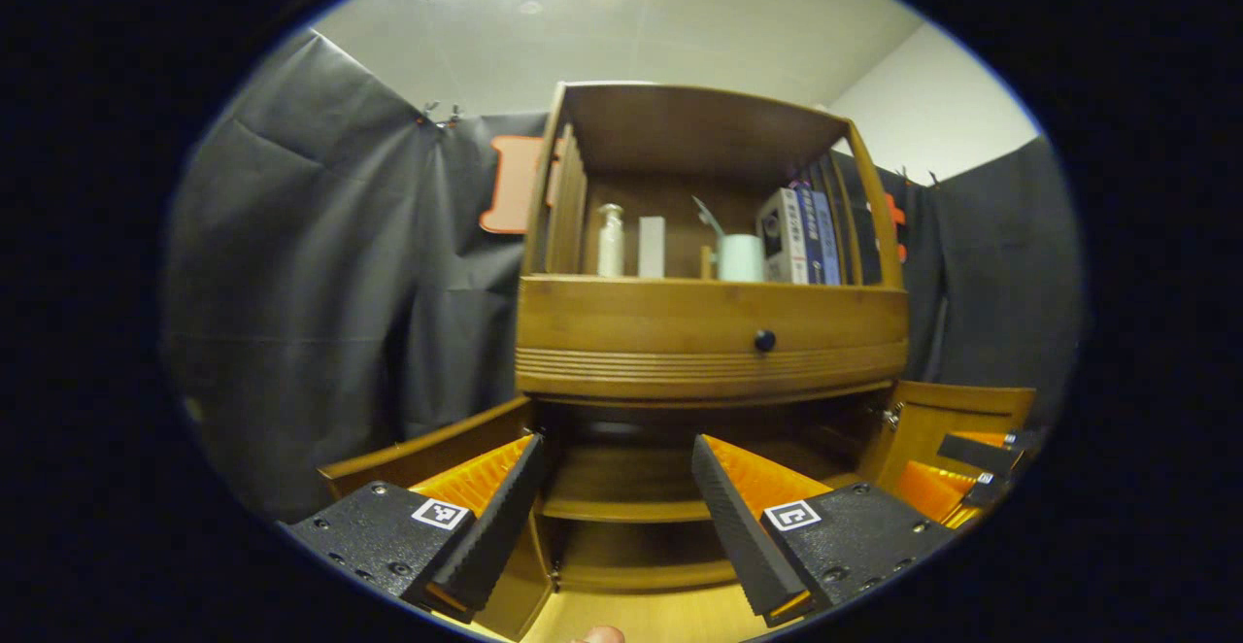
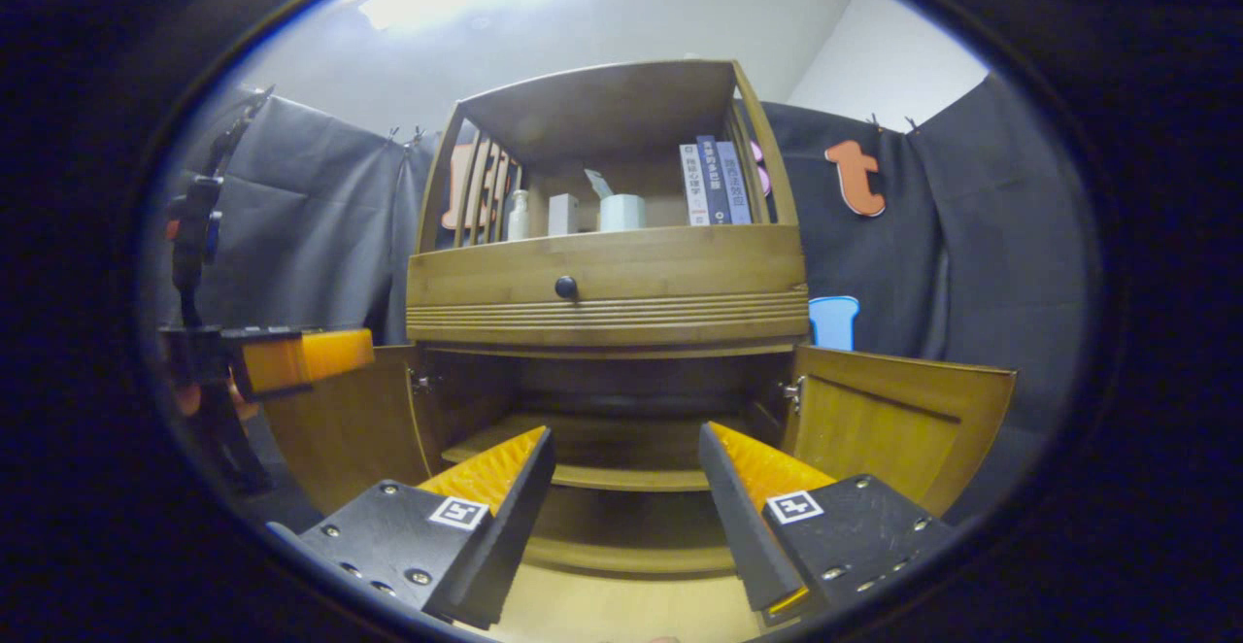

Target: Open the right door of the double-door shoe cabinet with the right hand, and open the left door with the left hand.

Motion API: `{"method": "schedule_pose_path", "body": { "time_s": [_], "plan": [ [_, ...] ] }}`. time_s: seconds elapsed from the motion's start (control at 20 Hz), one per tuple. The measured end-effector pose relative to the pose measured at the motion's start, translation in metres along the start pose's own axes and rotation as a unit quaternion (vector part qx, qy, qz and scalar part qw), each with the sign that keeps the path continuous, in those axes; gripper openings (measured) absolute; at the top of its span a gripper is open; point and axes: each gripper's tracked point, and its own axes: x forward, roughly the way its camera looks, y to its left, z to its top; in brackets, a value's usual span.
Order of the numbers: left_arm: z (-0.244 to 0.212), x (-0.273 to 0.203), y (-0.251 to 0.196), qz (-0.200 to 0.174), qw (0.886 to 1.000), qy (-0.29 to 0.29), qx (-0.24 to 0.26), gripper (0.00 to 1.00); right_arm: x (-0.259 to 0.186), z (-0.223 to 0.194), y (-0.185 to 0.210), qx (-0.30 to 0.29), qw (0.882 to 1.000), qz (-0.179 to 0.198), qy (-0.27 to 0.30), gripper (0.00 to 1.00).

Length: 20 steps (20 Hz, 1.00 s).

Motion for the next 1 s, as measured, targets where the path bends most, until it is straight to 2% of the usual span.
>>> {"method": "schedule_pose_path", "body": {
  "time_s": [0.15,0.2,0.3,0.35,0.4,0.45,0.5,0.6,0.65,0.7,0.8,0.9,0.95,1.0],
  "plan": [
    [-0.026,-0.001,-0.033,-0.041,0.999,0.029,0.003,0.92,-0.002,0.0,-0.007,-0.001,1.0,-0.017,-0.001,0.85],
    [-0.034,0.0,-0.041,-0.05,0.998,0.04,0.005,0.95,-0.003,0.0,-0.008,-0.002,1.0,-0.021,0.0,0.85],
    [-0.044,0.001,-0.054,-0.066,0.996,0.054,0.003,0.94,-0.004,0.001,-0.012,-0.003,1.0,-0.03,-0.002,0.89],
    [-0.048,0.001,-0.059,-0.073,0.996,0.058,0.001,0.97,-0.004,0.002,-0.013,-0.004,0.999,-0.034,-0.003,0.89],
    [-0.051,0.002,-0.062,-0.077,0.995,0.061,0.002,0.96,-0.004,0.002,-0.015,-0.004,0.999,-0.038,-0.004,0.85],
    [-0.054,0.003,-0.063,-0.08,0.995,0.064,0.003,0.96,-0.004,0.003,-0.016,-0.003,0.999,-0.041,-0.004,0.89],
    [-0.06,0.003,-0.065,-0.084,0.994,0.068,0.005,0.94,-0.005,0.002,-0.016,-0.002,0.999,-0.044,-0.003,0.85],
    [-0.069,0.004,-0.067,-0.093,0.993,0.074,0.008,0.97,-0.007,0.001,-0.018,-0.001,0.999,-0.052,0.001,0.89],
    [-0.071,0.004,-0.07,-0.1,0.992,0.076,0.009,0.96,-0.009,0.0,-0.019,-0.001,0.998,-0.058,0.003,0.85],
    [-0.072,0.005,-0.071,-0.106,0.991,0.078,0.009,0.96,-0.011,-0.001,-0.021,-0.002,0.998,-0.064,0.004,0.89],
    [-0.074,0.006,-0.076,-0.122,0.989,0.079,0.009,0.96,-0.015,-0.002,-0.024,-0.003,0.997,-0.078,0.007,0.85],
    [-0.074,0.005,-0.082,-0.14,0.987,0.078,0.01,0.94,-0.02,-0.003,-0.029,-0.002,0.995,-0.095,0.008,0.89],
    [-0.074,0.006,-0.086,-0.151,0.986,0.077,0.012,0.94,-0.022,-0.003,-0.031,-0.001,0.994,-0.105,0.009,0.85],
    [-0.073,0.006,-0.091,-0.161,0.984,0.076,0.013,0.94,-0.025,-0.003,-0.034,0.001,0.993,-0.115,0.009,0.89]
  ]
}}
